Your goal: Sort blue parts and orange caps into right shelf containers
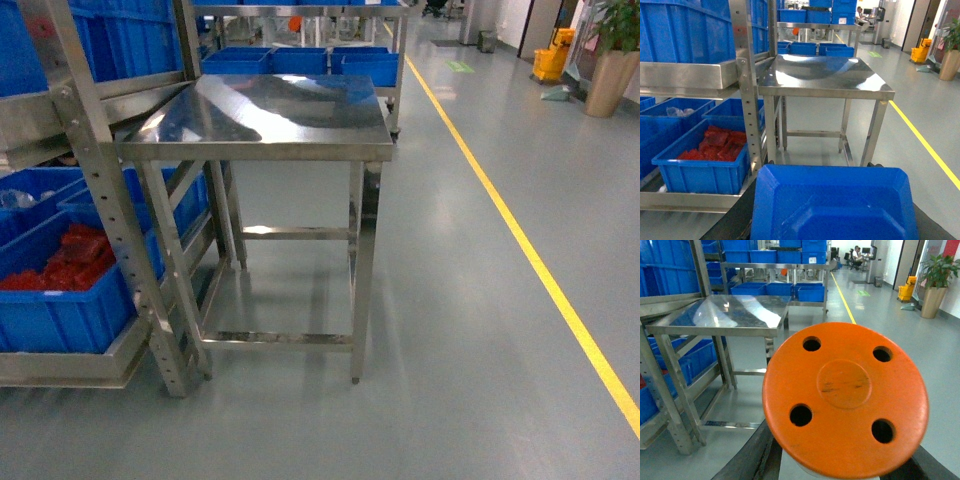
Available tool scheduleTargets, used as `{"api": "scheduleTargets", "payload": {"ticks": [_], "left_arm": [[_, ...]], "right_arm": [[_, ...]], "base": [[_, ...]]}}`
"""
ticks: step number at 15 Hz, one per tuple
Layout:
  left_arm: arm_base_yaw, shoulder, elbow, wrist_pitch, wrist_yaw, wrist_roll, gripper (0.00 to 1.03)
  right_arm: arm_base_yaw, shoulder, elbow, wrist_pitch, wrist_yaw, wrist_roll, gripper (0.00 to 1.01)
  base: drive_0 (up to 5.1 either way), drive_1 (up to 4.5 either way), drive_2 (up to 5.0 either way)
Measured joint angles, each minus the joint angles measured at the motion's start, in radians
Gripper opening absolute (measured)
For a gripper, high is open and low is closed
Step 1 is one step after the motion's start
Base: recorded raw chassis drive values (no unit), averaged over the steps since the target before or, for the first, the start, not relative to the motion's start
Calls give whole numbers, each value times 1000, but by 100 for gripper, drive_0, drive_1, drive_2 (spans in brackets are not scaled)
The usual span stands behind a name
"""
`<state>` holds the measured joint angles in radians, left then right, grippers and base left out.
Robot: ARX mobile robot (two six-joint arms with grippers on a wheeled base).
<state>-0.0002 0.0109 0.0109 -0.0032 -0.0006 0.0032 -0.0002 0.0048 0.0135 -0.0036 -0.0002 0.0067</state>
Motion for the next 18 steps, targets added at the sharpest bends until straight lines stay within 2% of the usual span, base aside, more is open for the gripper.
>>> {"api": "scheduleTargets", "payload": {"ticks": [18], "left_arm": [[0,0,0,-4,0,0,42]], "right_arm": [[0,0,0,-3,1,0,44]], "base": [[-2,427,-431]]}}
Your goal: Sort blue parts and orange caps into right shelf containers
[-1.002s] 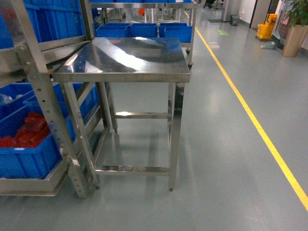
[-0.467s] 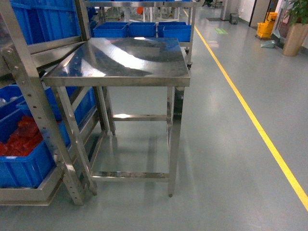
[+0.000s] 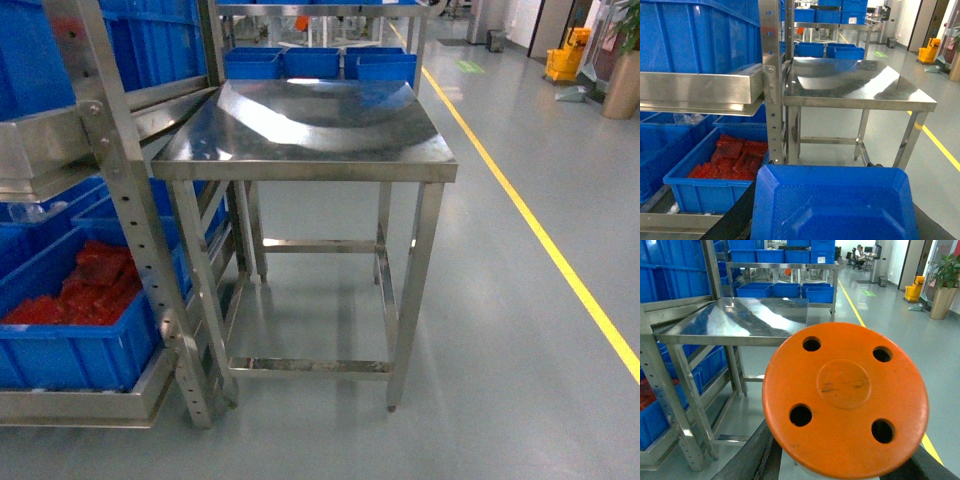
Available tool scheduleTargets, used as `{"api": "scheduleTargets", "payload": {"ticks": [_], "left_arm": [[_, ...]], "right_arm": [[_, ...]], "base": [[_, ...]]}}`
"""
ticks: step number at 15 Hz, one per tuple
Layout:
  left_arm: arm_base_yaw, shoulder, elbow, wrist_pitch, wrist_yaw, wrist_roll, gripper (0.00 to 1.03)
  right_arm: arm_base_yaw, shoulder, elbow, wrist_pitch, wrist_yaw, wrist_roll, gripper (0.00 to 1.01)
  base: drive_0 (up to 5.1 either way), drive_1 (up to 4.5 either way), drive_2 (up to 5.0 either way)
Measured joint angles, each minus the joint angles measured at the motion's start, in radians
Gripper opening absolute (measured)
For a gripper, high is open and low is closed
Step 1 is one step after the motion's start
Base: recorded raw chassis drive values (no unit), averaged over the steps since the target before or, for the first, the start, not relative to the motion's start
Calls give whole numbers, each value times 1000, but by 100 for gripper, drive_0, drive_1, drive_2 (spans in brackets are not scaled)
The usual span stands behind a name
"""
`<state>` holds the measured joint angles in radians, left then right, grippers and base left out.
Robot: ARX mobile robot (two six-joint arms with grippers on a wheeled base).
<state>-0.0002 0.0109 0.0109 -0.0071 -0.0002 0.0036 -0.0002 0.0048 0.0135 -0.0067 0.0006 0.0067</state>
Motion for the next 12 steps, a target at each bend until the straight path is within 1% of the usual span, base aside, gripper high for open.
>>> {"api": "scheduleTargets", "payload": {"ticks": [6,12], "left_arm": [[0,0,0,-2,0,0,42],[0,0,0,0,-1,0,42]], "right_arm": [[0,0,0,-3,0,0,44],[0,0,0,2,0,0,44]], "base": [[-2,427,-431],[-502,244,244]]}}
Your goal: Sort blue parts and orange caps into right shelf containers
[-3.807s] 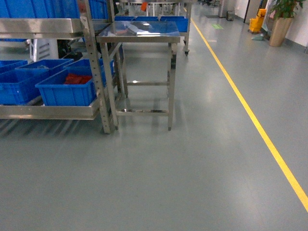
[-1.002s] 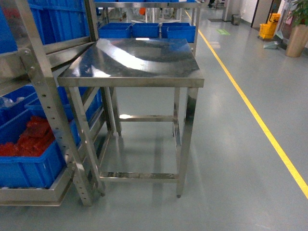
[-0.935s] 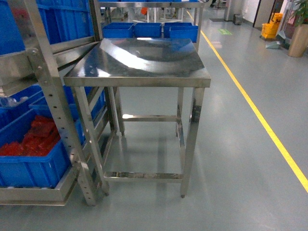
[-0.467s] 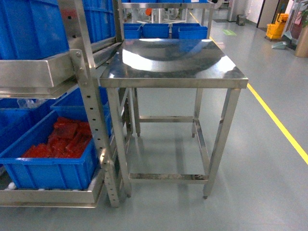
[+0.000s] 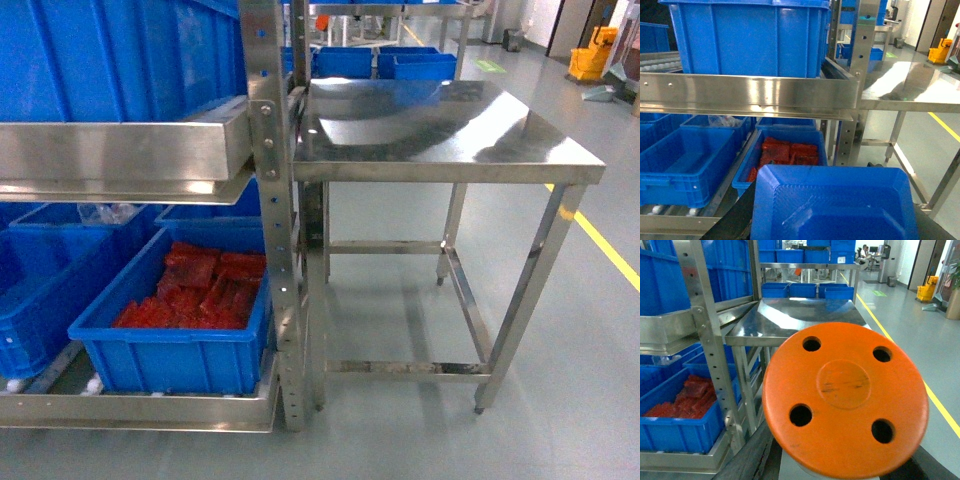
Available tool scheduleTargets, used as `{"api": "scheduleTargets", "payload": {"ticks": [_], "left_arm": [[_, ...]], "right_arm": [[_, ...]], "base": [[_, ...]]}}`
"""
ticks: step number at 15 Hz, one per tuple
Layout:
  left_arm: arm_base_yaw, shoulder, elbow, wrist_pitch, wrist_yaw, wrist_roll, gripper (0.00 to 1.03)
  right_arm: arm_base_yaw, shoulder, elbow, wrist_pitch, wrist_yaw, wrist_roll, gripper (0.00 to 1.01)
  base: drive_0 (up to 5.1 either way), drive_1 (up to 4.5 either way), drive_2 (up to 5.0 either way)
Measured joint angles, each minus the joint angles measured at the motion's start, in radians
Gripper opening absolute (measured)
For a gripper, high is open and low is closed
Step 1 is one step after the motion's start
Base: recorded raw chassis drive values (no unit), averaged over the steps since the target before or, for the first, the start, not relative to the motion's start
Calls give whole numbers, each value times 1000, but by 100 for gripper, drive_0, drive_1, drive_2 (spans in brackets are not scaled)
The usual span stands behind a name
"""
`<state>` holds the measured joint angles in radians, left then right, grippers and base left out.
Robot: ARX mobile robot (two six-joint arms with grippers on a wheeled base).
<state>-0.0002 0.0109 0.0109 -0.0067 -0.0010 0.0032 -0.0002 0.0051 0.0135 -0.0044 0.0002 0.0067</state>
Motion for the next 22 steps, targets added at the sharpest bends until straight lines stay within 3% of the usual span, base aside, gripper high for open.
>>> {"api": "scheduleTargets", "payload": {"ticks": [22], "left_arm": [[0,0,0,3,1,0,42]], "right_arm": [[0,0,0,0,0,0,44]], "base": [[-503,241,241]]}}
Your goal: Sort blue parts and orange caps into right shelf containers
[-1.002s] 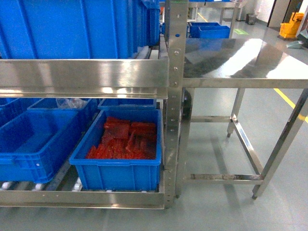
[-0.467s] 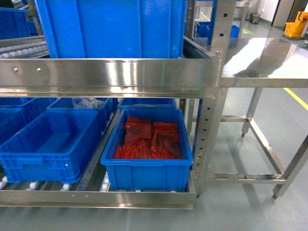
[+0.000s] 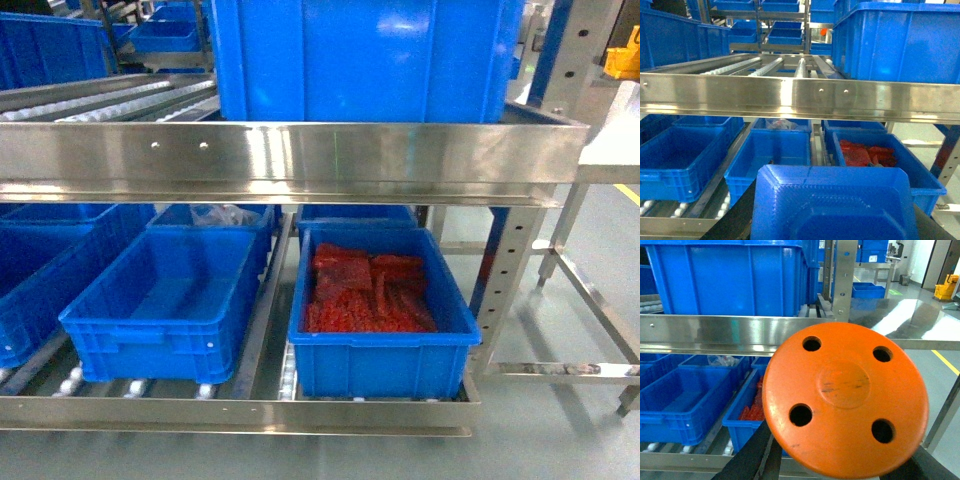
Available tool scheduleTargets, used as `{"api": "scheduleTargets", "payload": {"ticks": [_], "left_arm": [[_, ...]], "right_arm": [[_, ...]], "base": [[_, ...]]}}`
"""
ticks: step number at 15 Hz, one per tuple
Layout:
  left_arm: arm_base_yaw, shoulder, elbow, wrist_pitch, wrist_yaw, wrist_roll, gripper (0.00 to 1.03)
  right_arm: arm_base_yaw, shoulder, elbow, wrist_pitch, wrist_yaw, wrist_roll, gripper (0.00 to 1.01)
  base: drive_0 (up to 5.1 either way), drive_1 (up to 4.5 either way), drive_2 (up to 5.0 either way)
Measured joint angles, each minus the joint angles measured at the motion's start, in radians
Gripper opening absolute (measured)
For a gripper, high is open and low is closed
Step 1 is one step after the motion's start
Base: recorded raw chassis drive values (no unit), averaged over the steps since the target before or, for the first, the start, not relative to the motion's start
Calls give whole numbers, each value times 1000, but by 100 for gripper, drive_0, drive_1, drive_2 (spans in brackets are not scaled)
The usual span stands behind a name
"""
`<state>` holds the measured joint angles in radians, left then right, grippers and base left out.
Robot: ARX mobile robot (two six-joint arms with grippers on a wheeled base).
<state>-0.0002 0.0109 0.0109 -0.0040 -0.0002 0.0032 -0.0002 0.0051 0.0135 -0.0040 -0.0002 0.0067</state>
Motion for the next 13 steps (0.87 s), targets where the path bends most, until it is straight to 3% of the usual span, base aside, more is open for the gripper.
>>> {"api": "scheduleTargets", "payload": {"ticks": [13], "left_arm": [[0,0,0,-3,0,0,42]], "right_arm": [[0,0,0,-2,0,0,43]], "base": [[-506,235,235]]}}
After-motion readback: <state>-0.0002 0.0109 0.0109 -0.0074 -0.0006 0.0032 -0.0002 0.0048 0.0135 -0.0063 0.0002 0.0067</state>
